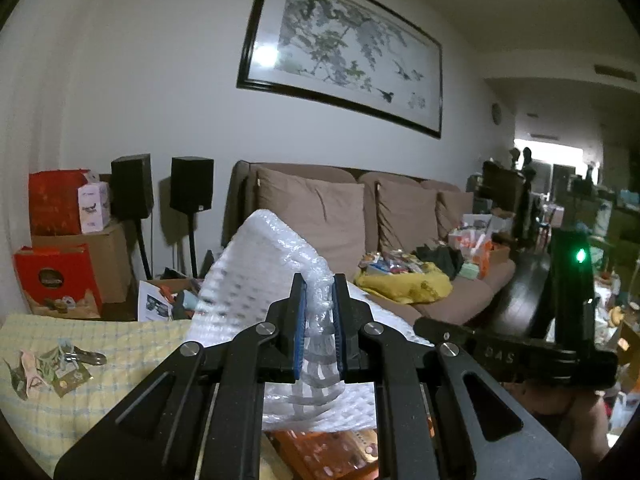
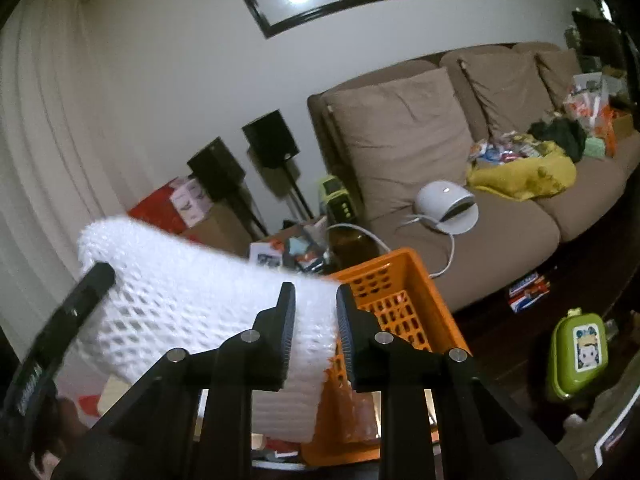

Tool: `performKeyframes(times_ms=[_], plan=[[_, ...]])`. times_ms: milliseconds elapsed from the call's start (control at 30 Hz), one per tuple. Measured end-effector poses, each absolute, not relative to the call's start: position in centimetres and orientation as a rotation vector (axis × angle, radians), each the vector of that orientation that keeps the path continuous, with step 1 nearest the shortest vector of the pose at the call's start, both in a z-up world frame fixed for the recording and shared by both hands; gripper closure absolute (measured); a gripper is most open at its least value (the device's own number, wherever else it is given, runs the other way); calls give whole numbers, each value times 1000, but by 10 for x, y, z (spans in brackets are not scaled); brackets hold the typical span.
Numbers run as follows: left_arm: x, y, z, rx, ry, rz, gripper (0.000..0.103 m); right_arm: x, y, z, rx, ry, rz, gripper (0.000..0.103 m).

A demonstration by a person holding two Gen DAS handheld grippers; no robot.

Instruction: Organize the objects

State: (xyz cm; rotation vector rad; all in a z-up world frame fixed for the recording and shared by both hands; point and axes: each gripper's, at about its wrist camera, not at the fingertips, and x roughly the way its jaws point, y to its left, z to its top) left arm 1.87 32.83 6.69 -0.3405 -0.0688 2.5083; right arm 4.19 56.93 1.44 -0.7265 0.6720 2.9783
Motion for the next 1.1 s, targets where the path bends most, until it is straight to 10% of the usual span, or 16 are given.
performKeyframes(times_ms=[200, 733, 800, 900, 1100], plan=[[7, 310, 66, -354, -117, 2502, 92, 30, 570, 0, -788, 817, 3024, 50], [0, 310, 58, -466, -171, 2494, 92, -15, 602, -90, -942, 2135, 2829, 28], [1, 313, 56, -471, -155, 2513, 92, -13, 600, -89, -944, 2138, 2850, 40], [-1, 316, 53, -488, -116, 2542, 92, -9, 594, -78, -937, 2019, 2940, 90], [-3, 321, 47, -525, -85, 2561, 92, 4, 598, -60, -801, 1763, 3018, 94]])
